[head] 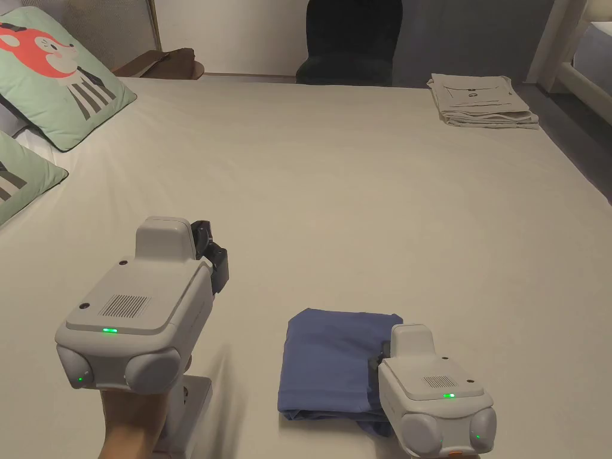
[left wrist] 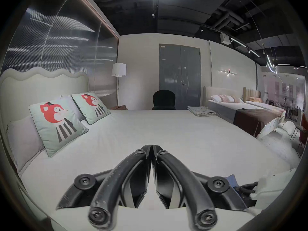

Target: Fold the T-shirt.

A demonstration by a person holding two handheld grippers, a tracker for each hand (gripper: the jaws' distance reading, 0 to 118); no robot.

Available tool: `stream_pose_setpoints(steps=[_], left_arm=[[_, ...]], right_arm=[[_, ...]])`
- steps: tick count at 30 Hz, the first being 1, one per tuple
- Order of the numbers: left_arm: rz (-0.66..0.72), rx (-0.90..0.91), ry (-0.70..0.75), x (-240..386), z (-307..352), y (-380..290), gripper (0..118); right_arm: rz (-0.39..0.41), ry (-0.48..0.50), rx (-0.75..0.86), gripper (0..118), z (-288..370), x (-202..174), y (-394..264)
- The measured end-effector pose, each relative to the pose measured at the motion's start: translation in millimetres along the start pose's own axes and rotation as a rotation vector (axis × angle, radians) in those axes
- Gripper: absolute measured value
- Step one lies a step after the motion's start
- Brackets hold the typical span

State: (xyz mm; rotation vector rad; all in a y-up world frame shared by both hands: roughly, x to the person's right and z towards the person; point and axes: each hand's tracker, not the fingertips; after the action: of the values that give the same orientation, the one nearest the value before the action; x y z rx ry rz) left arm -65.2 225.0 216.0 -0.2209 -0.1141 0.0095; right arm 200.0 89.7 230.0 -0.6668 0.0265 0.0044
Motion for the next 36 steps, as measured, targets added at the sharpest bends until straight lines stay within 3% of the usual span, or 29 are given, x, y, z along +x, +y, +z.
stream_pose_setpoints(steps=[2, 7, 12, 13, 14, 15, 16, 17, 26, 27, 29, 33, 36], left_arm=[[0.003, -0.018, -0.002, 0.4, -1.8, -4.6, 0], [0.031, -0.120, -0.038, 1.9, -10.3, -21.6, 0], [0.160, -0.385, -0.150, 5.4, -32.4, -44.7, 5], [0.200, -0.458, -0.174, 6.1, -39.4, -49.9, 15], [0.261, -0.525, -0.216, 6.5, -45.6, -55.8, 36], [0.343, -0.570, -0.253, 6.3, -50.4, -61.7, 72], [0.395, -0.627, -0.297, 7.0, -56.1, -67.5, 97], [0.434, -0.664, -0.328, 8.4, -60.3, -72.8, 111], [0.531, -0.904, -0.456, 14.0, -109.4, -109.9, 107], [0.552, -0.933, -0.468, 13.4, -113.0, -112.5, 93], [0.564, -0.960, -0.493, 11.8, -116.9, -115.3, 52], [0.566, -0.950, -0.500, 13.1, -117.1, -119.4, 49], [0.580, -0.946, -0.521, 11.0, -116.9, -118.1, 34]], right_arm=[[-0.030, -0.011, -0.066, 0, -13.7, 0.3, -7.3], [0.010, -0.026, -0.076, 0, -19.6, -1.4, -8.4], [-0.026, -0.016, -0.069, 0, -18.6, 2.8, -11.2], [-0.026, -0.016, -0.068, 0, -18.7, 2.7, -11.3], [-0.027, -0.017, -0.069, 0, -18.7, 2.7, -11.0], [-0.029, -0.016, -0.069, 0, -18.5, 3.0, -10.7], [-0.034, -0.014, -0.070, 0, -18.4, 3.3, -11.2], [-0.037, -0.012, -0.069, 0, -18.3, 4.3, -11.5], [-0.055, 0.011, -0.072, 0, -17.4, 9.3, -12.8], [-0.055, 0.014, -0.072, 0, -17.2, 9.8, -12.7], [-0.057, 0.018, -0.074, 0, -17.2, 10.6, -12.3], [-0.061, 0.023, -0.074, 0, -17.6, 12.2, -12.8], [-0.066, 0.027, -0.074, 0, -16.8, 13.0, -12.7]])
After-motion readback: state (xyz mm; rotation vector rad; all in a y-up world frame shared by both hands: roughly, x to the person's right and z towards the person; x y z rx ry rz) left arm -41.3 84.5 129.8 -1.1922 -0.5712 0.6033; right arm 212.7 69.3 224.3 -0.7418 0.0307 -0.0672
